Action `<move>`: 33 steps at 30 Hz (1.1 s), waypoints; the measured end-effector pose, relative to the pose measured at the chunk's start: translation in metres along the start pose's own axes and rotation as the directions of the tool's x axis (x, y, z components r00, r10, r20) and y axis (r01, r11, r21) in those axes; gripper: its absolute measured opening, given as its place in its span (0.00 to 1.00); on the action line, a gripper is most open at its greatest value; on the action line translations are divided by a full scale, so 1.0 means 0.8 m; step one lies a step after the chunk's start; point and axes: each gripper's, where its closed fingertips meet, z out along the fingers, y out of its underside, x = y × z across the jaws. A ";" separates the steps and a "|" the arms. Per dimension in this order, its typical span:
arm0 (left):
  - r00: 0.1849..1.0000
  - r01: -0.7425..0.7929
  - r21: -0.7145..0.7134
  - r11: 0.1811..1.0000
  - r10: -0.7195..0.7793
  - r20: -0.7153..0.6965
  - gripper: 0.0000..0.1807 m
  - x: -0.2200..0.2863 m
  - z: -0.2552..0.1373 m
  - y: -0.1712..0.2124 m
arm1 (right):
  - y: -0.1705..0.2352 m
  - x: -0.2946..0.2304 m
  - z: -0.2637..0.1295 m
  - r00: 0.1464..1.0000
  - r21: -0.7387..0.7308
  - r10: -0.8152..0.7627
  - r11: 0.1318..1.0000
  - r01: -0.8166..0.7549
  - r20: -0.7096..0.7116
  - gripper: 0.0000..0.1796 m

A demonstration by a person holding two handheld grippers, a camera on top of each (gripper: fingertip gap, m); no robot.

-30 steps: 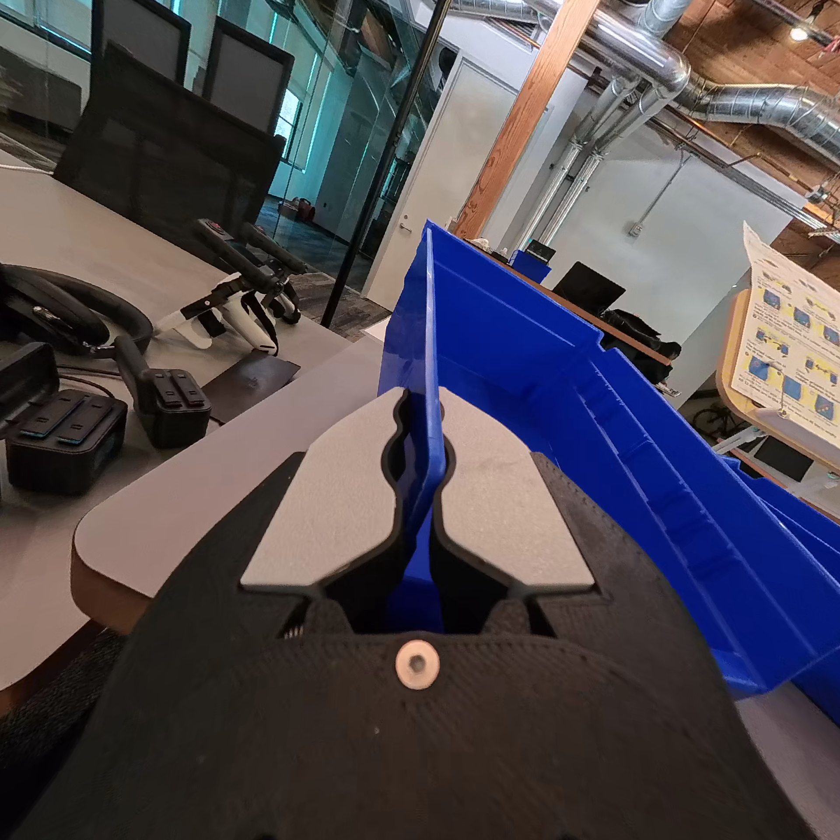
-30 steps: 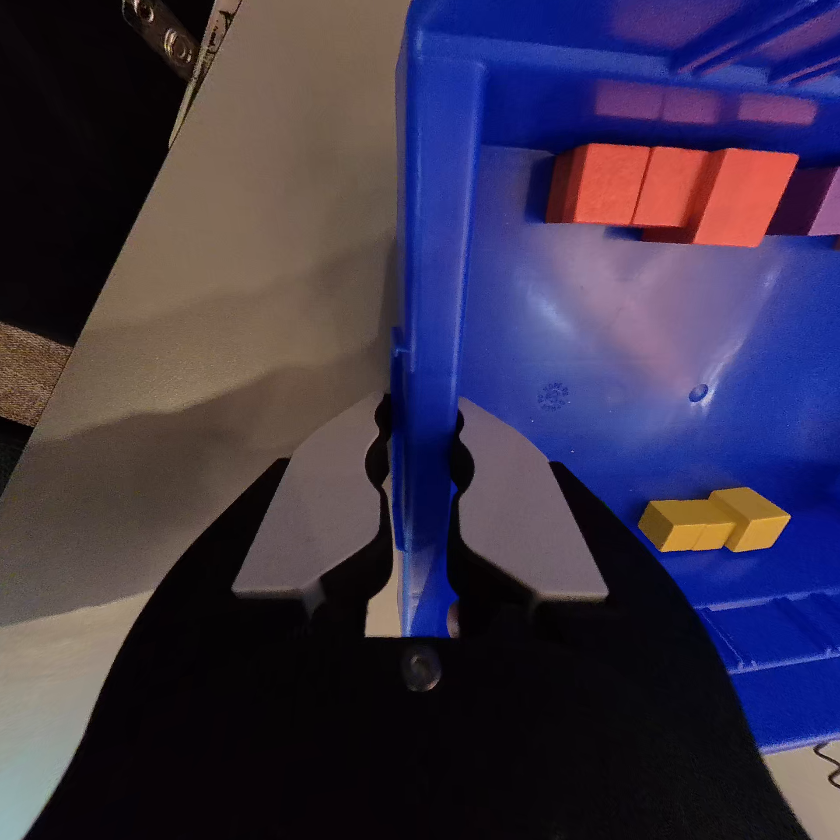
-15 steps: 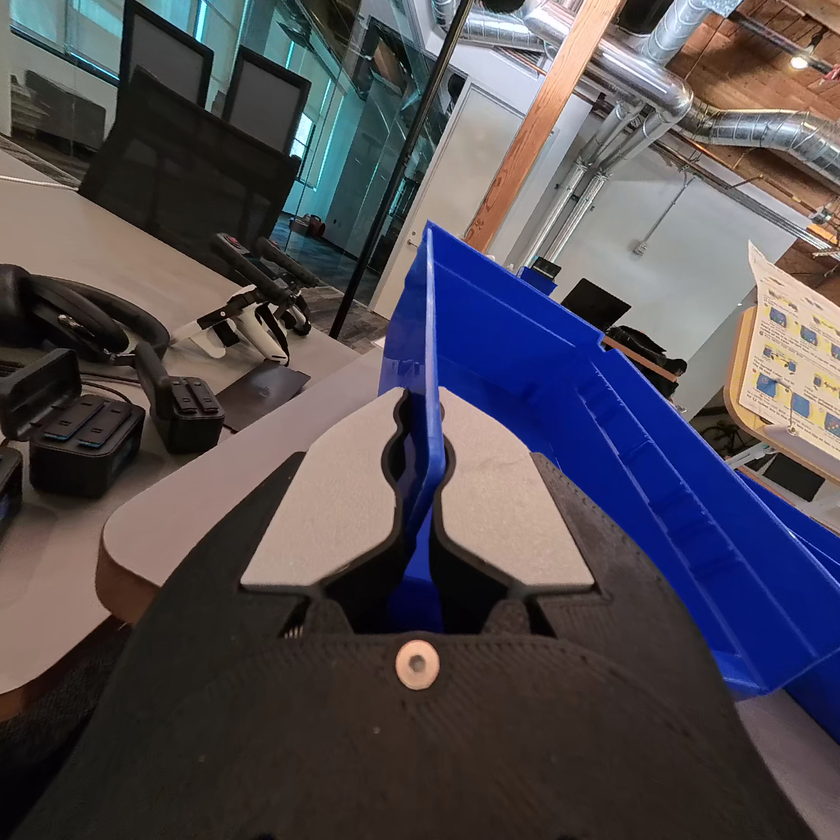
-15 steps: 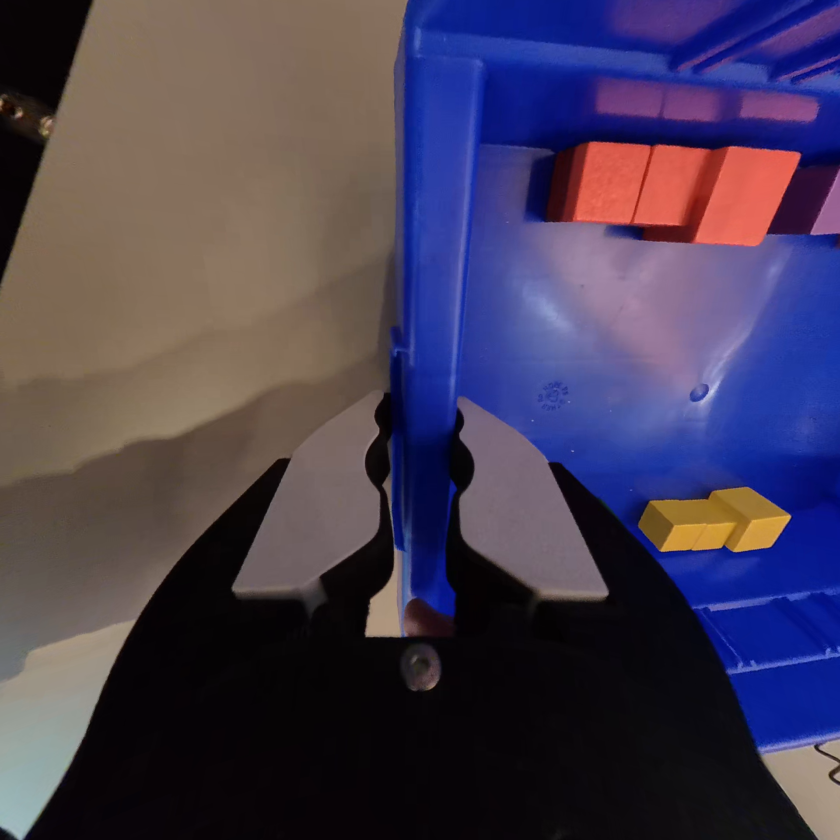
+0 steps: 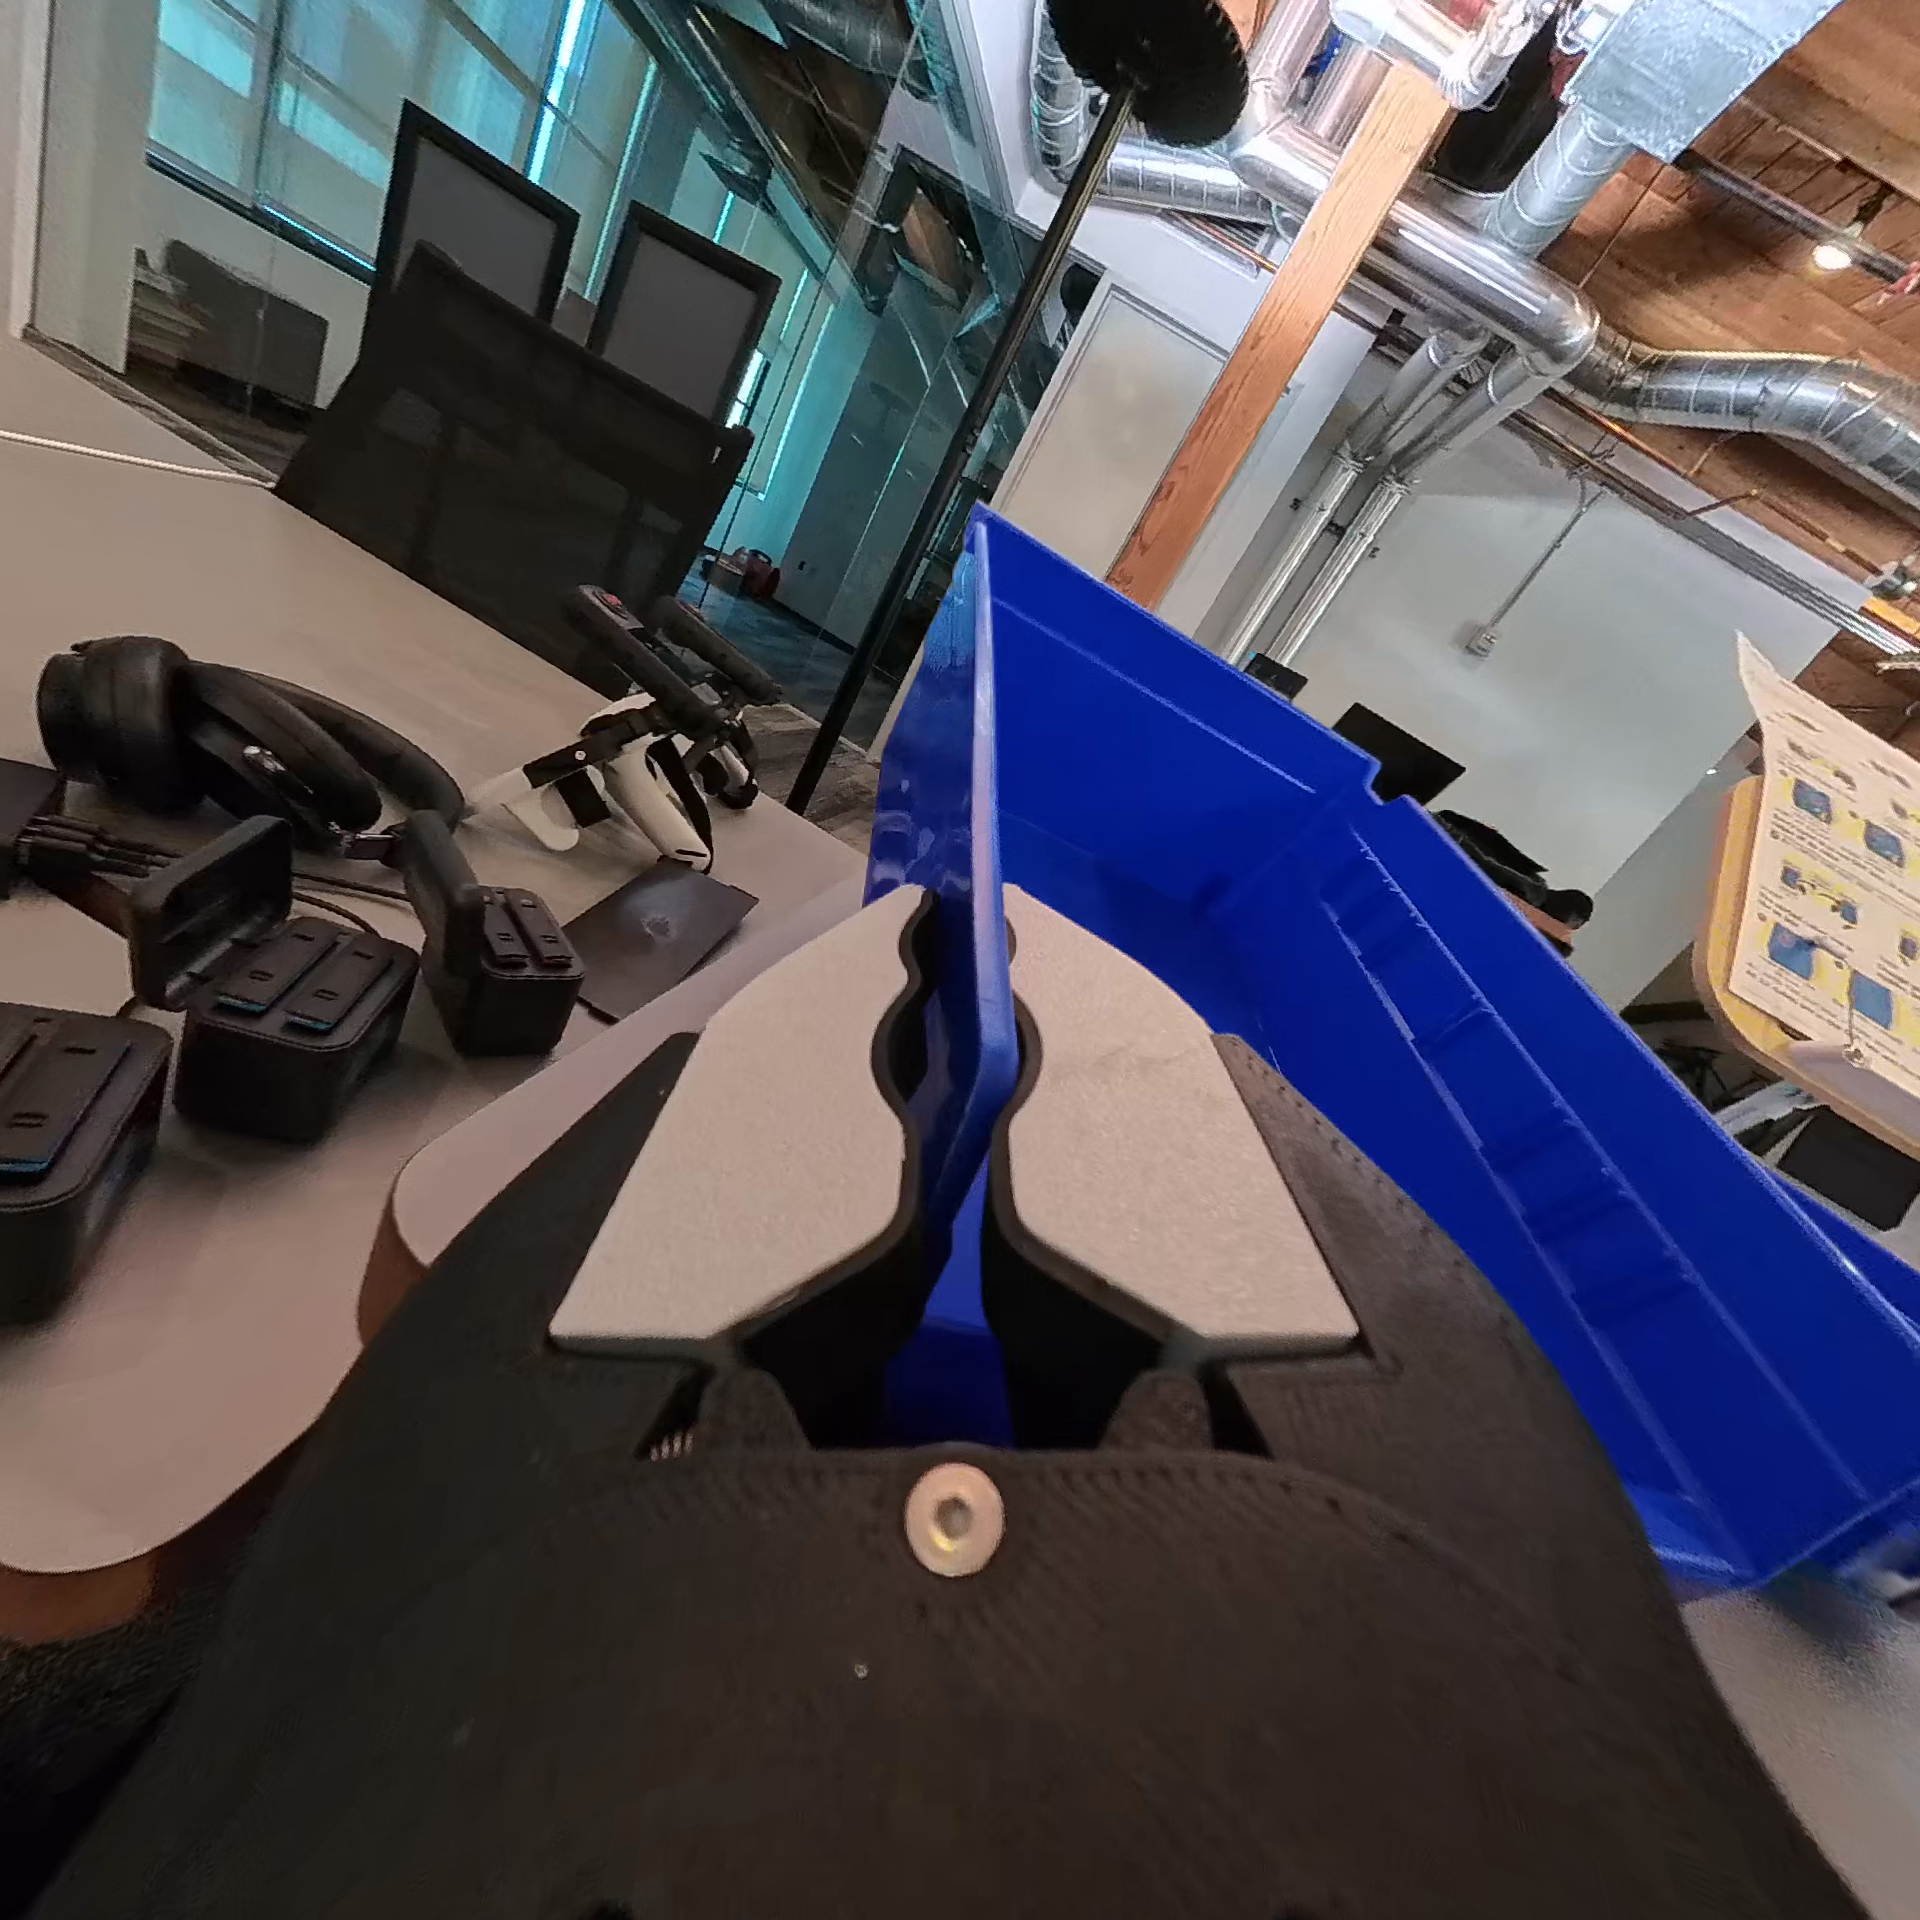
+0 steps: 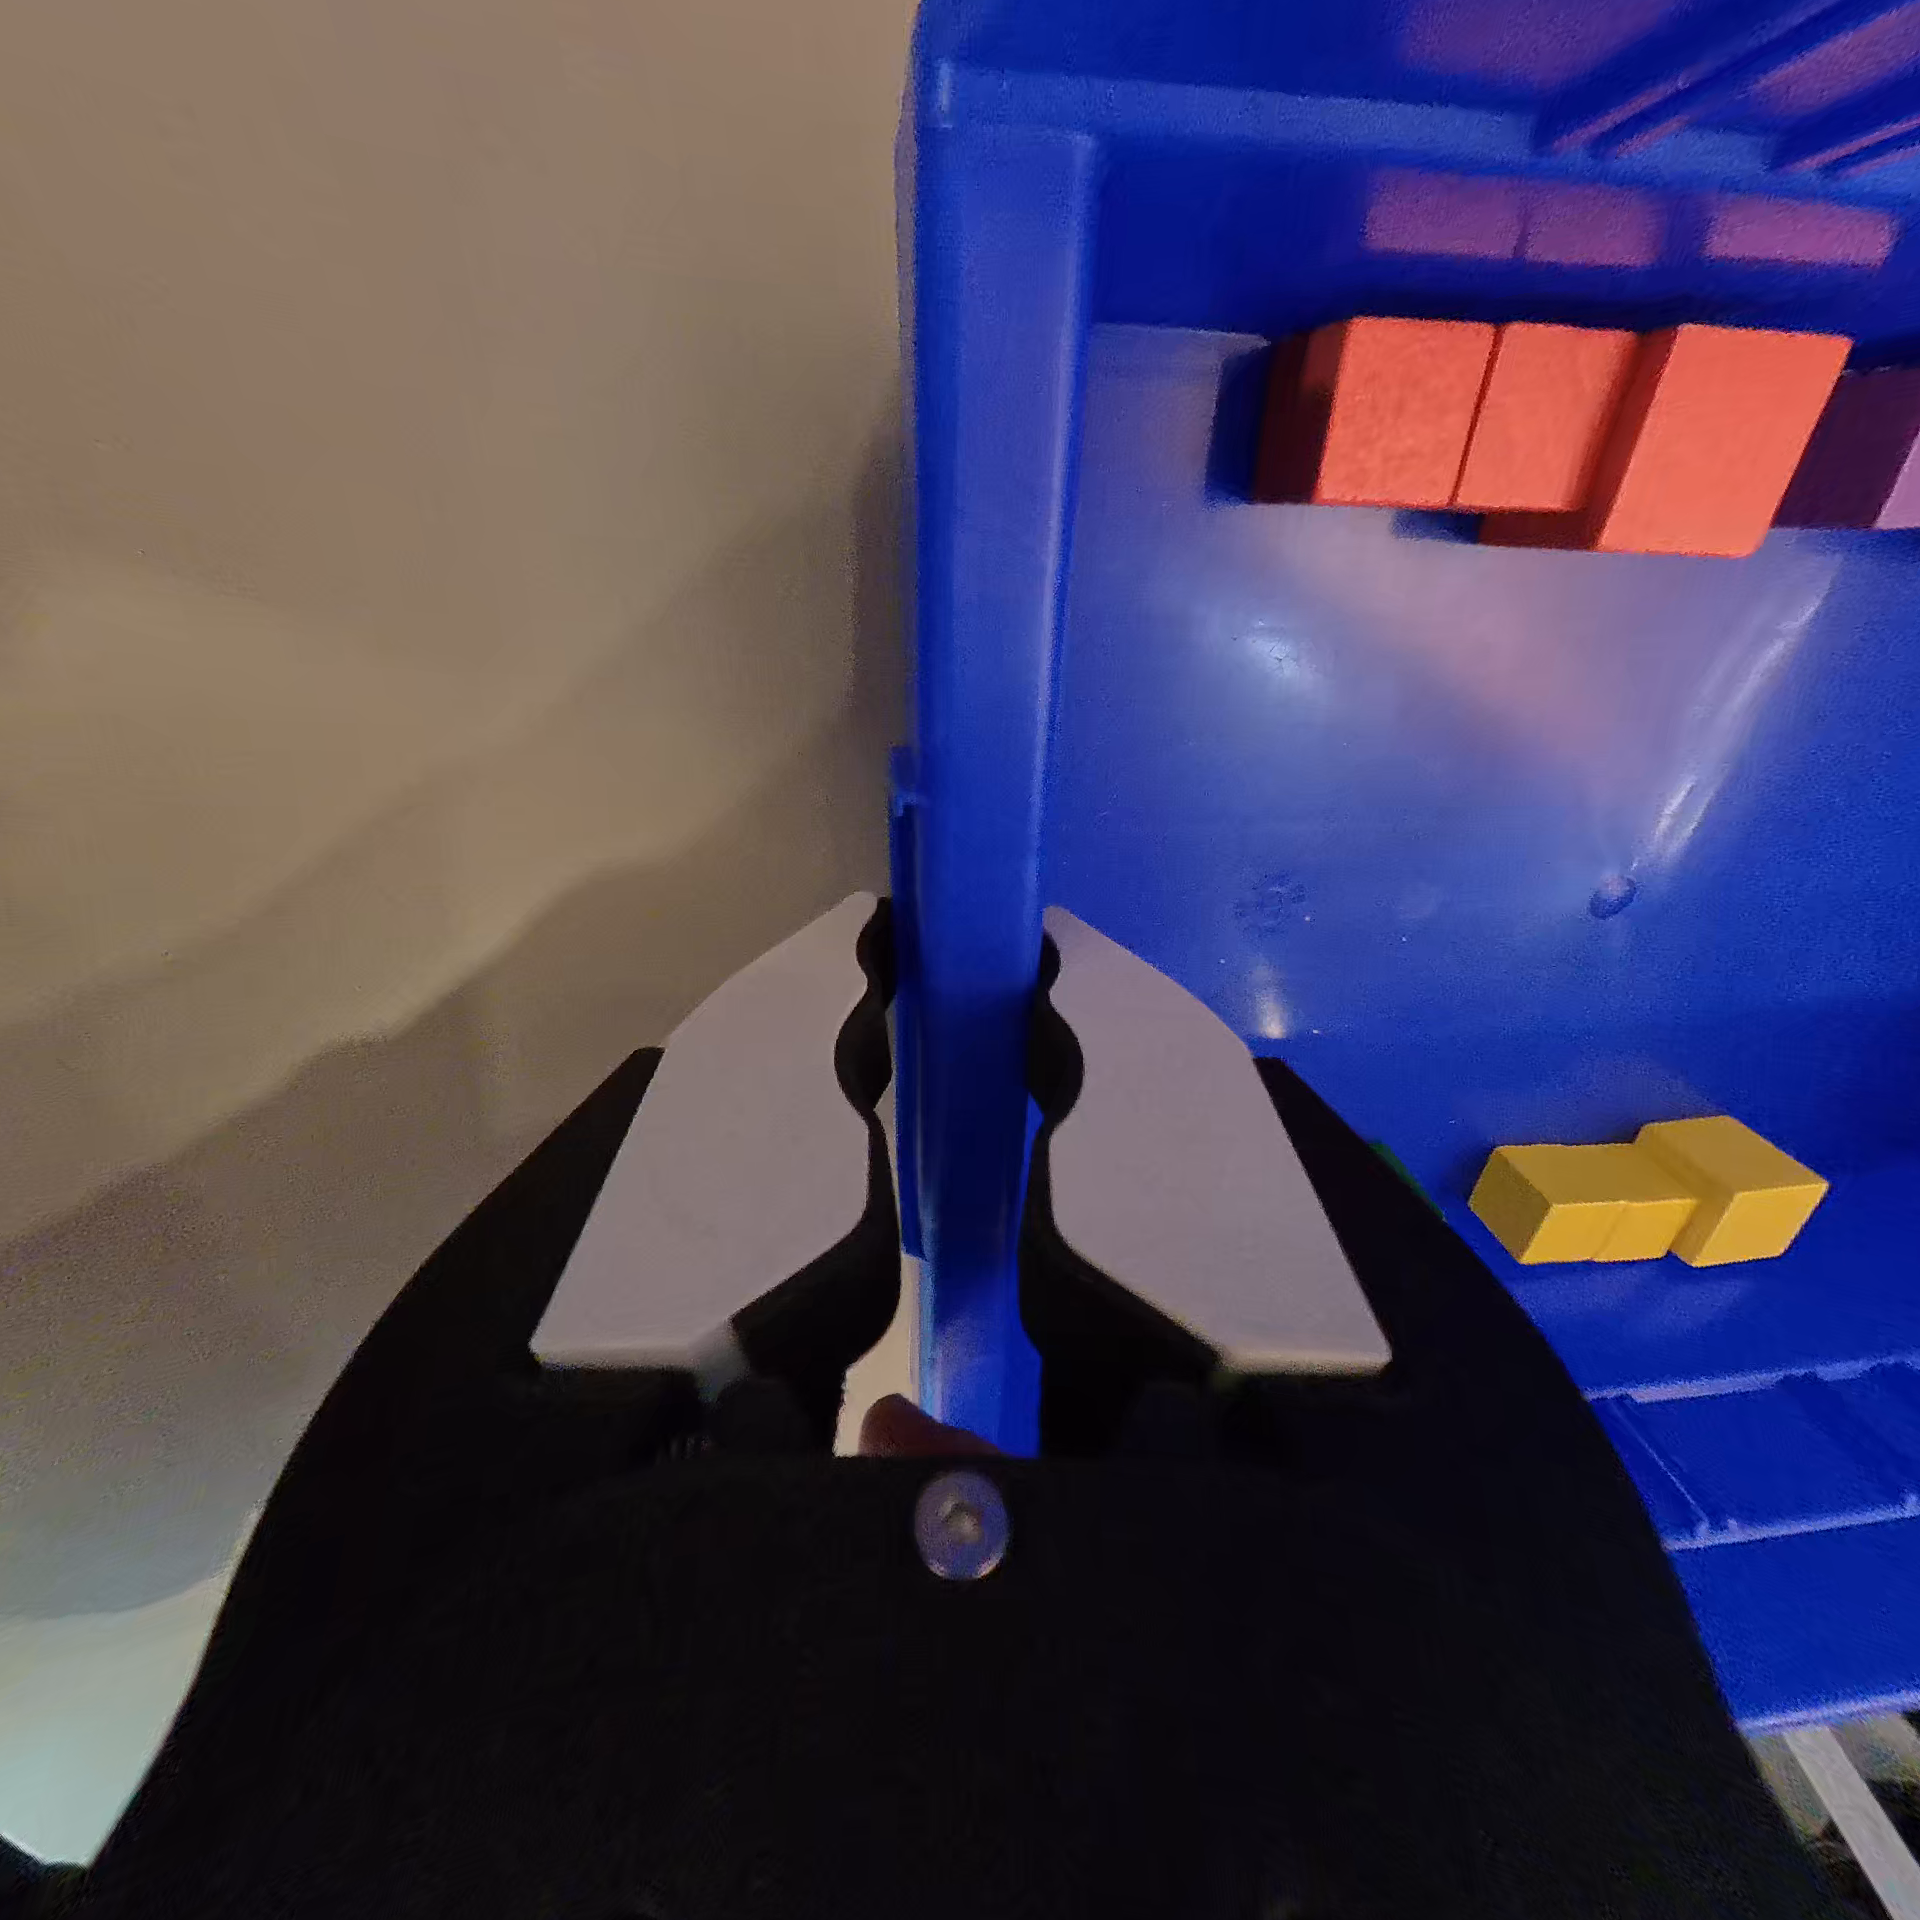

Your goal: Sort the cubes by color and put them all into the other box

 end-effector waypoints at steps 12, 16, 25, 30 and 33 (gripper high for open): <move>0.999 0.034 0.032 0.999 -0.034 0.008 0.03 -0.016 -0.004 -0.007 | -0.032 0.089 0.013 0.976 -0.029 0.219 0.975 -0.219 -0.002 0.13; 0.999 0.040 0.033 0.999 -0.040 0.008 0.03 -0.018 -0.004 -0.007 | -0.038 0.112 0.017 0.960 -0.038 0.278 0.960 -0.278 0.001 0.13; 0.999 0.053 0.050 0.997 -0.053 0.001 0.03 -0.020 -0.007 -0.012 | -0.051 0.156 0.023 0.927 -0.059 0.374 0.926 -0.373 0.006 0.12; 0.999 0.053 0.049 0.997 -0.054 0.001 0.03 -0.019 -0.006 -0.011 | -0.058 0.178 0.026 0.913 -0.064 0.409 0.911 -0.407 0.010 0.13; 0.998 0.055 0.050 0.997 -0.055 -0.003 0.03 -0.018 -0.006 -0.012 | -0.062 0.190 0.028 0.906 -0.063 0.423 0.905 -0.421 0.017 0.13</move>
